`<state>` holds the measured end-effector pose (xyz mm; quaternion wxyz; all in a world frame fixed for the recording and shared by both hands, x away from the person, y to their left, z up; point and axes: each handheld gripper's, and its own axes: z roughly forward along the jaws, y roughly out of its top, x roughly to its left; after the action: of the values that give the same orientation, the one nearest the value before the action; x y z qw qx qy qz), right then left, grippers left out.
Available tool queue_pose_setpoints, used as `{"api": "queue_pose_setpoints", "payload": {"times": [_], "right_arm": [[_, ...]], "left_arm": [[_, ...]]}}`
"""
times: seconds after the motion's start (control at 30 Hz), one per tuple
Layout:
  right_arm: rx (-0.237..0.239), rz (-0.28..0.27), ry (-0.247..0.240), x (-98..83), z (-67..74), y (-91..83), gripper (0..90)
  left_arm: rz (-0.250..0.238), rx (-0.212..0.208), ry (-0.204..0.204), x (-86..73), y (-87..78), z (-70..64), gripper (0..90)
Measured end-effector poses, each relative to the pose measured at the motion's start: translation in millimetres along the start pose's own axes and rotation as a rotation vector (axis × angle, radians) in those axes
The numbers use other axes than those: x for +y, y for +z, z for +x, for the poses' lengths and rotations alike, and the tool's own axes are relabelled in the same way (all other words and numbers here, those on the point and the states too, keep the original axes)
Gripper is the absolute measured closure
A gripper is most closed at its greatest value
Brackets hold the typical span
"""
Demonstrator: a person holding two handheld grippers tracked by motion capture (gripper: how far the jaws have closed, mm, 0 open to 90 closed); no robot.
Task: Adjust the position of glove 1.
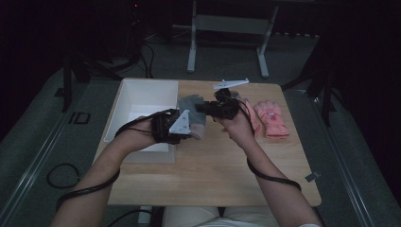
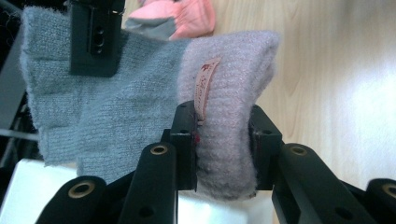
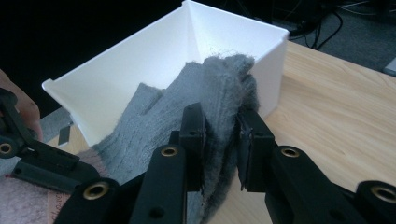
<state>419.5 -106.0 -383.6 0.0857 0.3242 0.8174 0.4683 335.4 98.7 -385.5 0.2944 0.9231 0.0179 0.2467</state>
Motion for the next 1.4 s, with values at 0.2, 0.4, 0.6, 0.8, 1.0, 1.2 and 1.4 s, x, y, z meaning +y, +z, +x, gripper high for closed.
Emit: {"api": "queue_pose_setpoints", "payload": {"times": [0.2,0.4,0.6,0.8,1.0,1.2,1.4], "right_arm": [[0.023,0.006,-0.021,18.0,13.6,21.1,74.6],[0.049,0.015,-0.027,33.2,27.1,47.0,74.7],[0.074,0.030,-0.035,44.8,42.3,75.2,74.7],[0.089,0.056,-0.035,46.0,52.3,104.8,74.7],[0.063,0.121,-0.016,37.1,51.9,132.2,74.6],[0.035,0.190,-0.008,30.3,51.0,156.8,74.6],[0.045,0.235,0.017,30.5,46.2,164.0,67.0]], "left_arm": [[0.016,-0.003,-0.019,-22.9,-15.2,12.0,68.9],[0.055,0.009,-0.050,-46.0,-27.5,19.6,68.8],[0.076,0.012,-0.080,-72.8,-37.5,24.3,68.7],[0.132,-0.007,-0.040,-98.8,-37.1,27.3,68.3],[0.170,-0.047,-0.061,-114.8,-16.4,25.2,68.2],[0.278,-0.055,-0.012,-123.7,6.1,24.3,68.3],[0.338,-0.074,-0.004,-125.8,21.9,27.2,68.0]]}}
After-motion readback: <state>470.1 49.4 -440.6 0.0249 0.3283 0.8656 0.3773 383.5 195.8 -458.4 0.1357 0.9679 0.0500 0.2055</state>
